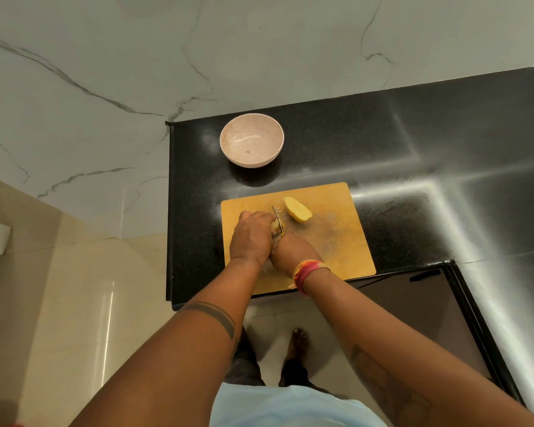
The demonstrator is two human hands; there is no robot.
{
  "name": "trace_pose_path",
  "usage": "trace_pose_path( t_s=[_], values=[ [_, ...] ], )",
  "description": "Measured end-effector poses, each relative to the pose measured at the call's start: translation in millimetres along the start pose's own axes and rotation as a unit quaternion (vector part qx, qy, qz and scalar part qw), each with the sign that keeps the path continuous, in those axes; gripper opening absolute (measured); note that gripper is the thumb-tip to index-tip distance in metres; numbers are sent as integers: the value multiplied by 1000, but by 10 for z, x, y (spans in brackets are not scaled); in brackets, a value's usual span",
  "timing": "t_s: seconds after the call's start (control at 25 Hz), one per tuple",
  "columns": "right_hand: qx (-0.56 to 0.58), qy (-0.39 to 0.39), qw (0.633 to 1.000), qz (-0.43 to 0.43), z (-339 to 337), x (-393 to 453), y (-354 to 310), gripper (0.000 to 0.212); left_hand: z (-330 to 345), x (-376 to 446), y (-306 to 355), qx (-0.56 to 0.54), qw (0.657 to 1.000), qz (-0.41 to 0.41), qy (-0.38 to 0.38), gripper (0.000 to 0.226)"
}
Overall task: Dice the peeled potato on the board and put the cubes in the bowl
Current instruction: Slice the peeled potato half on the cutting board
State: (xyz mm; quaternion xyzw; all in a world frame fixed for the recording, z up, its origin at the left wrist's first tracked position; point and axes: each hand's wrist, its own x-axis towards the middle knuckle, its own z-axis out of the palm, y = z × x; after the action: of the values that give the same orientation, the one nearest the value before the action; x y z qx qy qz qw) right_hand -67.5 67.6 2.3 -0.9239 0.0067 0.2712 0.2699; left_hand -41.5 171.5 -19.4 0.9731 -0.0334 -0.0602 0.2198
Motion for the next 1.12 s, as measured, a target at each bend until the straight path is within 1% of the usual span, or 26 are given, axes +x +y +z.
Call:
trace_pose_path(
  t_s=[0.12,0.2,0.32,0.44,0.56,0.68,0.88,0.96,1.04,1.12],
  values=[
    [51,-8,996,71,149,-218,138,18,6,5,8,-10,1000,-4,5,35],
    [67,-9,994,90,276,-318,236,16,10,13,14,-8,1000,-6,5,35],
    [68,-6,994,86,420,-428,342,18,6,12,23,5,1000,-10,-5,35],
    [65,19,995,72,466,-577,394,22,1,0,3,25,1000,5,-11,34],
    [75,54,994,65,394,-607,360,24,-3,-27,-22,33,999,16,-10,35],
    [81,68,993,62,286,-449,266,23,-4,-56,-9,32,999,21,-5,33],
    [79,53,994,60,167,-210,93,22,0,-44,-28,42,999,18,2,19],
    [80,38,994,64,112,-123,52,21,8,-30,-24,39,999,19,5,19],
    [66,20,996,49,34,-47,2,15,-2,-30,-11,35,999,18,6,22],
    [42,7,999,25,-57,4,-57,18,-18,-32,-8,40,999,21,9,23]
  ],
)
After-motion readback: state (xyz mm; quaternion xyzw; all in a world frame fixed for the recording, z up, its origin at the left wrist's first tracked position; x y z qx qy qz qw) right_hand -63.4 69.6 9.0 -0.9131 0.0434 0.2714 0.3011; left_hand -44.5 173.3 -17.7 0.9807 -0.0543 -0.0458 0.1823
